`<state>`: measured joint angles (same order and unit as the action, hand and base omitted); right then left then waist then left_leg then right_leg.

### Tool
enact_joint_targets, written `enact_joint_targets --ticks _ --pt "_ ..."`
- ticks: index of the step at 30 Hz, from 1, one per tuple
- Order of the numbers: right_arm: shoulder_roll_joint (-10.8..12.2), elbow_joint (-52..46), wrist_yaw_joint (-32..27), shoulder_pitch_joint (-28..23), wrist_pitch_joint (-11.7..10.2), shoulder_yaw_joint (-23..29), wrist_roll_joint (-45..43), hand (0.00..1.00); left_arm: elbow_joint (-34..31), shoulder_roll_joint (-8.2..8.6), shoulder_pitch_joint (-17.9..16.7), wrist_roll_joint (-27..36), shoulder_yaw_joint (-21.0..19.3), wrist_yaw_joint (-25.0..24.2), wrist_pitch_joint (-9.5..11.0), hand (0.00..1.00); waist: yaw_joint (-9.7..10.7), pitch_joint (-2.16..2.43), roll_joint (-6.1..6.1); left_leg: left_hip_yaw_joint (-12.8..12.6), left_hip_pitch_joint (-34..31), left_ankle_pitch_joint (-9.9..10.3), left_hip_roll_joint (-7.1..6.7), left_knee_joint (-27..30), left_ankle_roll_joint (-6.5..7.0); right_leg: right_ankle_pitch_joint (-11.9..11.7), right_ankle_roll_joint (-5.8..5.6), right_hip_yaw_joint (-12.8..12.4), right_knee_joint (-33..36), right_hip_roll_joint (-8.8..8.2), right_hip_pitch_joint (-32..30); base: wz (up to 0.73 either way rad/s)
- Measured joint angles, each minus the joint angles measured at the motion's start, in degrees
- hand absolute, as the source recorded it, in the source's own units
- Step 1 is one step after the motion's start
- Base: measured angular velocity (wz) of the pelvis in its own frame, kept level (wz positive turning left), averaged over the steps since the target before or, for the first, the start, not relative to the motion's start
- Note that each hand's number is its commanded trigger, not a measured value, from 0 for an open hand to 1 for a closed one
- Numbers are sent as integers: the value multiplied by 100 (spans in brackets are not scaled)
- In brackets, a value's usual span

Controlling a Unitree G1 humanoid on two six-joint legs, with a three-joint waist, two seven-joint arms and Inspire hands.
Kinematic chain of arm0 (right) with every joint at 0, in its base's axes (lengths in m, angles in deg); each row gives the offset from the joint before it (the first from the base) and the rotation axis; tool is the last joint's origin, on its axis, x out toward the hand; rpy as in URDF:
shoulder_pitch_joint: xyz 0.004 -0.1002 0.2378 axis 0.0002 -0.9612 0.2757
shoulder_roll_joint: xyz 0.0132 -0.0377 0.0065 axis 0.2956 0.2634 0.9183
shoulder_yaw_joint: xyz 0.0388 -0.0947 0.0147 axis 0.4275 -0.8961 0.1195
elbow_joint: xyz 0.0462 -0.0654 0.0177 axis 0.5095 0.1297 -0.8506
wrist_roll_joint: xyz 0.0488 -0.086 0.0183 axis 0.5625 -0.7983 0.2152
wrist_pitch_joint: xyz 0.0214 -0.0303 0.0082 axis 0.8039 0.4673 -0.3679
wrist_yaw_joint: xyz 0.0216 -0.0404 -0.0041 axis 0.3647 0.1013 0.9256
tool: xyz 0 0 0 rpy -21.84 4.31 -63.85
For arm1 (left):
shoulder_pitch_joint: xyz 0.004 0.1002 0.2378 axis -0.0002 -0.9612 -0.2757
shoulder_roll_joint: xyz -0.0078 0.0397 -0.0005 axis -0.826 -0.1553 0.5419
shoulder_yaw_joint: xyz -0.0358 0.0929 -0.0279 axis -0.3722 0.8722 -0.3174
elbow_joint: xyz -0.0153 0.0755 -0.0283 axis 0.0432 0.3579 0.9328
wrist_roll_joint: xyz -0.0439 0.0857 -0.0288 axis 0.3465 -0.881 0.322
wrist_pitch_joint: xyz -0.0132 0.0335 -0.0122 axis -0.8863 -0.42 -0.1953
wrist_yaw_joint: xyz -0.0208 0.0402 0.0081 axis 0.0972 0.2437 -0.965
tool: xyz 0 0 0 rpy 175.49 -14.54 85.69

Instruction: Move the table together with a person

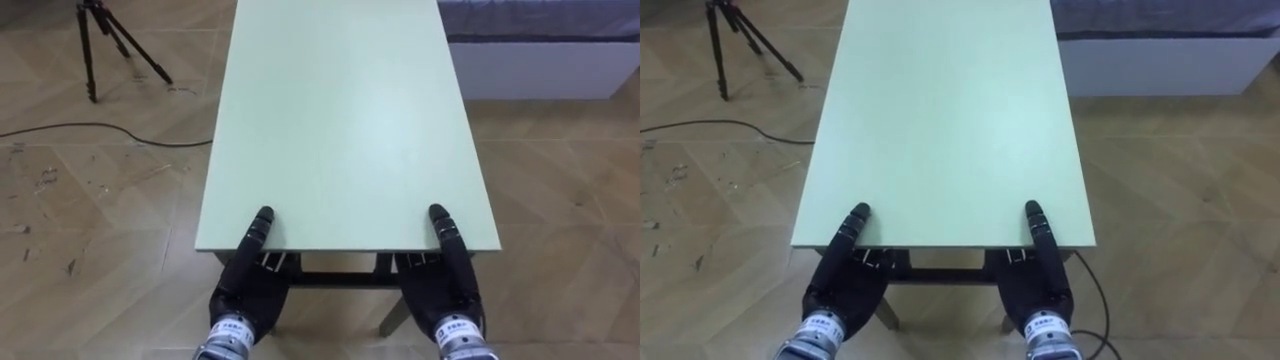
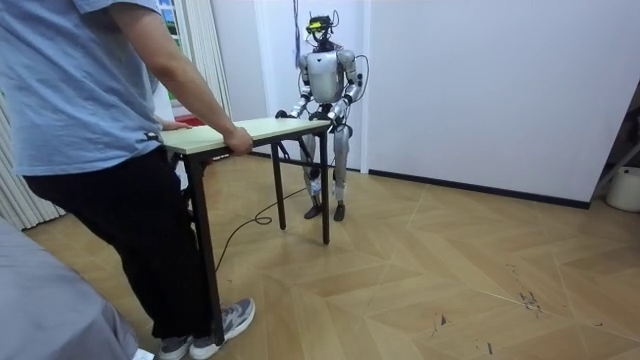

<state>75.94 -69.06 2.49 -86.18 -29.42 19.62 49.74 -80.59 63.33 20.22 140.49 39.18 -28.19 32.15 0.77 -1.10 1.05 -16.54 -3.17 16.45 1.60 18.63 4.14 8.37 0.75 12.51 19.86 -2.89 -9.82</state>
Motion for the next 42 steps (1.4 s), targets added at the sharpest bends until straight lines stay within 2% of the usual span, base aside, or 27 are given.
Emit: enact_joint_targets --ticks 5,7,9,10,11,12,14,15,16,18,19,20,21,22,25,29,30,31,32,34,35,36,37,38,39,40,42 --pt "-34 0 279 -125 -17 -115 180 100 -8 -63 -99 22 12 -182 71 100 -132 -12 -16 -35 -444 219 321 863 -204 81 171 21 108 201 -137 -4" --pt "-24 -4 325 -120 -49 -186 186 100 -21 -80 -118 92 11 -228 69 100 -231 26 -149 171 -698 152 351 1208 -1046 53 301 -2 83 97 -345 -17" --pt "-45 -9 417 -119 -41 -208 185 100 -50 -90 -162 160 -45 -295 71 100 -312 34 -116 150 -819 156 956 2336 -1036 37 423 124 134 196 -394 -20" --pt "-45 -9 436 -124 -18 -202 186 100 -53 -130 -208 251 -37 -417 64 100 -309 43 -101 193 -632 135 1516 2880 -1012 76 494 153 274 284 -434 -8" --pt "-36 -9 457 -121 -12 -182 185 100 -64 -154 -207 250 -25 -457 40 100 -295 42 -107 303 -529 98 1714 3013 -994 89 515 181 346 291 -500 6" --pt "-41 -28 516 -99 -9 -165 177 100 -107 -136 -186 223 2 -460 13 100 -267 42 -111 595 -311 -142 1979 3060 -955 93 522 187 478 273 -692 8" --pt "-120 -51 545 0 3 -96 173 100 -126 -84 -131 226 27 -448 13 100 -239 43 -109 934 108 -848 2080 2800 -898 100 532 154 729 127 -1053 7" --pt "-167 -53 552 44 21 -46 180 100 -125 -84 -55 255 98 -385 13 100 -206 40 -104 1015 438 -1611 2057 2327 -910 111 548 129 922 -23 -1250 28" --pt "-272 -80 601 67 16 39 207 100 -126 -73 57 305 177 -331 11 100 -149 20 -73 1011 732 -2626 1936 1577 -849 118 517 99 1244 -196 -1481 34" --pt "-210 -91 639 43 42 12 228 100 -129 -248 117 403 238 -342 49 100 -80 -30 -130 871 844 -2372 1785 1177 -1188 180 481 96 1647 -113 -1793 15" --pt "-164 -153 700 -34 161 -19 236 100 -151 -413 106 464 210 -429 86 100 -124 44 -139 760 673 -2263 1869 1204 -1198 166 682 229 1230 140 -1769 -6" --pt "-204 -207 716 -8 193 -21 217 100 -192 -410 101 464 185 -441 106 100 -123 31 -37 802 604 -2053 1945 1228 -1218 -22 737 343 1066 156 -1775 0" --pt "-269 -319 736 64 177 -12 161 100 -313 -446 116 471 164 -439 93 100 -78 -8 175 1034 408 -1477 1949 1313 -1243 -166 745 482 911 140 -1957 24" --pt "-370 -354 745 202 177 9 162 100 -337 -341 169 478 194 -438 98 100 9 -23 355 1060 241 -749 1808 1371 -1220 -282 709 530 899 66 -2140 30" --pt "-491 -321 708 444 112 107 172 100 -167 -236 495 585 302 -378 127 100 191 -36 437 825 250 48 1232 745 -1199 -666 591 580 754 -242 -2342 36" --pt "-308 -266 708 429 129 320 84 100 197 -205 877 589 385 -377 223 100 255 -35 434 569 371 548 883 -190 -1179 -1461 436 660 161 -483 -2383 27" --pt "-276 -219 708 364 176 414 -14 100 361 -180 937 589 410 -381 215 100 341 -23 380 412 309 677 680 -128 -1170 -1696 334 600 37 -659 -2355 25" --pt "-229 -156 708 297 200 448 -108 100 483 -170 919 598 419 -381 205 100 404 -11 267 370 181 711 408 120 -1013 -1952 223 512 -140 -885 -2262 24" --pt "-233 -157 708 243 211 462 -155 100 523 -157 899 611 430 -381 185 100 441 -10 254 320 137 752 319 266 -932 -2101 173 483 -273 -971 -2177 18" --pt "-231 -133 707 73 312 490 -224 100 568 -158 740 645 455 -386 137 100 535 6 132 128 -43 899 2 752 -602 -2882 -109 255 -1004 -1163 -1869 0" --pt "-230 -124 707 58 354 514 -224 100 569 -160 700 661 456 -399 137 100 549 2 118 72 -122 940 7 907 -526 -3013 -194 225 -1028 -1190 -1857 5" --pt "-230 -84 707 38 471 607 -261 100 613 -153 661 680 468 -403 133 100 694 -43 217 -168 -266 1005 178 1217 -408 -2867 -214 255 -589 -1206 -1860 39" --pt "-209 -82 708 -89 523 668 -267 100 688 -153 672 678 553 -403 116 100 767 -55 289 -525 -275 984 408 1277 -393 -2193 -192 336 416 -1216 -1942 56" --pt "-173 -89 712 -148 519 698 -261 100 690 -154 677 658 581 -400 110 100 786 -59 283 -604 -276 942 490 1272 -360 -1873 -189 338 950 -1208 -1968 70" --pt "-81 -131 707 -242 511 740 -229 100 684 -159 683 603 591 -400 103 100 878 -47 225 -879 -314 855 635 1275 -330 -1224 -191 331 1965 -1216 -1984 69" --pt "-70 -166 706 -300 476 726 -95 100 679 -183 740 536 607 -400 69 100 924 -44 150 -1103 -360 767 680 1256 -287 -661 -167 237 2853 -1185 -1894 64" --pt "-96 -202 707 -308 394 688 9 100 668 -177 797 461 597 -401 21 100 868 -40 82 -1536 -370 681 663 1179 -209 -131 -154 101 3621 -1084 -1602 17"
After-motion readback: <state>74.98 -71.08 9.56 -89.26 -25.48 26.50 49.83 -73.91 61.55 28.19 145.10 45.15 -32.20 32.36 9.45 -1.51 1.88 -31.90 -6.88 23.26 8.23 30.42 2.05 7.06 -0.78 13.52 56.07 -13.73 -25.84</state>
